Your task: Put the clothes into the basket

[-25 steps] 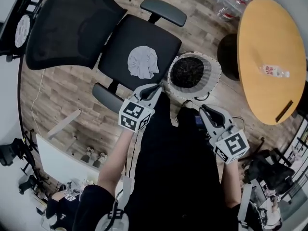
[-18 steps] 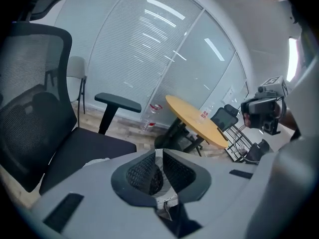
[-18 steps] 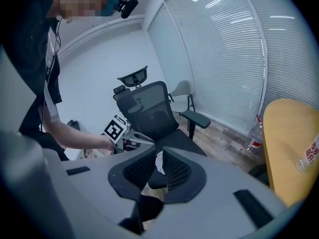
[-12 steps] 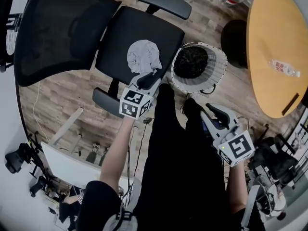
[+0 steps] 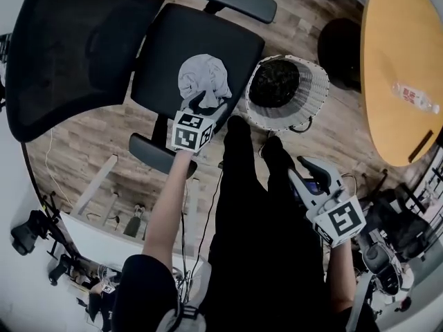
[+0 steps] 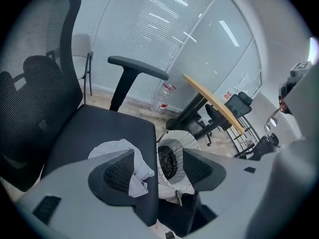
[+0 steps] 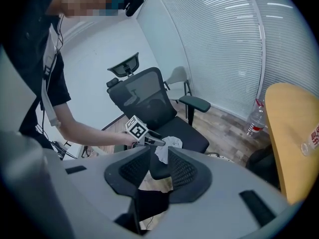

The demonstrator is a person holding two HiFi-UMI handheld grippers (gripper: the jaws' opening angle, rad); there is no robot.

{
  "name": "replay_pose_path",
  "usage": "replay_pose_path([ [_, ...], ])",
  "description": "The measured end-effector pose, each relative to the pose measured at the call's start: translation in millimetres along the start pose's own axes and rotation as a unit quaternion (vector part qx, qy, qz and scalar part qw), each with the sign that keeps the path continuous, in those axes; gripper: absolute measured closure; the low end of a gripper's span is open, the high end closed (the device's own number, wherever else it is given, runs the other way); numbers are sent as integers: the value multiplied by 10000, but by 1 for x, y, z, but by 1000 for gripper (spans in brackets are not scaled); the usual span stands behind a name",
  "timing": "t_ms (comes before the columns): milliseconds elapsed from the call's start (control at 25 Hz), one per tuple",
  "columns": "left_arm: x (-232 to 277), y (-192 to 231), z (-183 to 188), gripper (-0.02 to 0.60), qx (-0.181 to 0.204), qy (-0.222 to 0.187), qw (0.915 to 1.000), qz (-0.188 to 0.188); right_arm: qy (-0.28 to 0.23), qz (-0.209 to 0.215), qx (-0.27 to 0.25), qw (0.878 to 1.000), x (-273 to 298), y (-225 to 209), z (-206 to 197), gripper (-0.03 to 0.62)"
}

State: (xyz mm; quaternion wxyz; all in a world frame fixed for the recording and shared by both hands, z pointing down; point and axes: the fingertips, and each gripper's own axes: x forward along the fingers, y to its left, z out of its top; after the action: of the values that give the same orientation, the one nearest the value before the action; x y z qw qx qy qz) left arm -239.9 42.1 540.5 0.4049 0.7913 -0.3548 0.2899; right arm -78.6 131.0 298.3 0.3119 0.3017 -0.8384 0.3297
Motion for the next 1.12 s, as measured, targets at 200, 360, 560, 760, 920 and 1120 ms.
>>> replay_pose_path([
  [200,27,19,-15,241,23,217,9995,234,-51,-7,250,9997,7,-2,-2,485],
  [360,46,36,-26,210,96,370,9981,493,-10,9,341,9994,15,-5,-8,479],
  [560,71,64,-42,173,160,577,9947,839,155,26,429,9990,19,-10,-22,477],
  [760,93,93,-57,133,194,786,9897,1184,146,1,650,9978,26,-11,-34,477],
  [920,112,107,-68,132,211,956,9871,1269,195,-39,803,9966,29,-12,-41,477],
  [1120,135,124,-78,132,182,1029,9857,1319,328,-57,857,9958,35,-15,-51,477],
])
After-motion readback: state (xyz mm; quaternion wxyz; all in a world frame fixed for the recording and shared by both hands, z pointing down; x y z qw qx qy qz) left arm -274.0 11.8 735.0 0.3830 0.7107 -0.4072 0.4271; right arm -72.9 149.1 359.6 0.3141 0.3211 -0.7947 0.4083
